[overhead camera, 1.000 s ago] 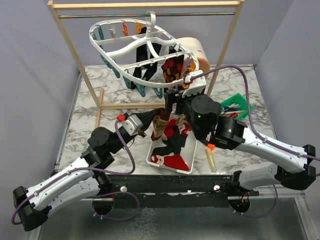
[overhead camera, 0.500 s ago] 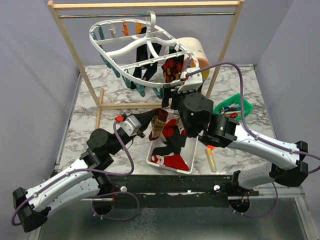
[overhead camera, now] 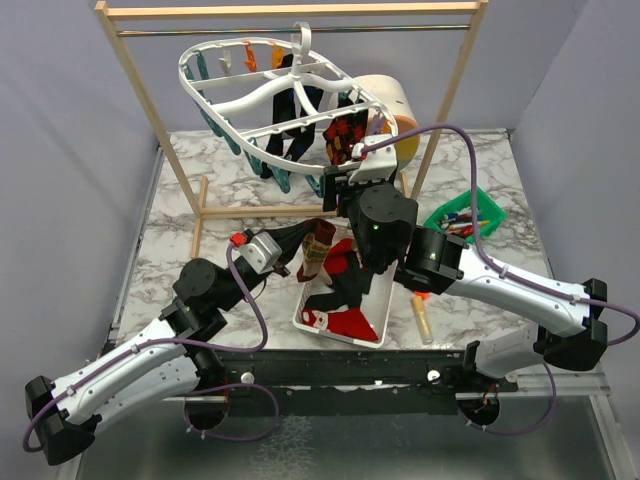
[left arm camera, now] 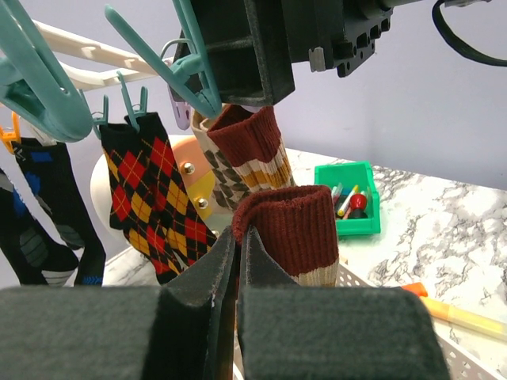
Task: Clip the socks to the hanger
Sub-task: Open the clamp at the hanger.
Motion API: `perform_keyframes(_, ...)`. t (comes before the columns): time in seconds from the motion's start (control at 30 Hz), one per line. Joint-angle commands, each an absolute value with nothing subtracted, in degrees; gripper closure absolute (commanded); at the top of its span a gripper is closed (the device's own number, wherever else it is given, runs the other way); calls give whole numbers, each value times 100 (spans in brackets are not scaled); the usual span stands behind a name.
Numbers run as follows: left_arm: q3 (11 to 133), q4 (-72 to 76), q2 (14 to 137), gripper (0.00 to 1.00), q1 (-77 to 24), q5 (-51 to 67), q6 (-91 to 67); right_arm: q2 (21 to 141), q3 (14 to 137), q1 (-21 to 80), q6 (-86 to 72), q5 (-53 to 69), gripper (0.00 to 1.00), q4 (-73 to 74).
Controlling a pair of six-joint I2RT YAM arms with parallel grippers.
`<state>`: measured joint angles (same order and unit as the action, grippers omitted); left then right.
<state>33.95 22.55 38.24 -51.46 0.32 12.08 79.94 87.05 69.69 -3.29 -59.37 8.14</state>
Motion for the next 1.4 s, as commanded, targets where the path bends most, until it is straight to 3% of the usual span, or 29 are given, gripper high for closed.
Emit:
perform_keyframes(0.0, 3355, 2276, 3760, 100, -5148, -81, 1199, 8066, 8892, 7005, -221, -6152, 33, 584)
perform_keyframes(0.4, 3356, 2277, 3777, 100, -5142, -63, 1204, 8078, 8881, 7005, -157, -6120, 46, 537)
perform_keyframes(0.8, 3401, 2293, 3852, 100, -5146, -27, 1166, 8024, 8830, 7005, -146, -6049, 68, 534)
perform_keyframes(0.93, 3401, 2316, 3875, 100, -5142, -31, 1152, 7990, 8824, 7005, -132, -6009, 79, 532)
perform_keyframes(1.07, 3442, 2381, 3934, 100, -5149, -65, 1216, 7951, 8792, 7005, -160, -5955, 99, 532)
perform_keyframes(1.37, 3585, 3100, 4357, 100, -5142, -403, 1467, 7669, 8636, 7005, -558, -5623, 100, 567)
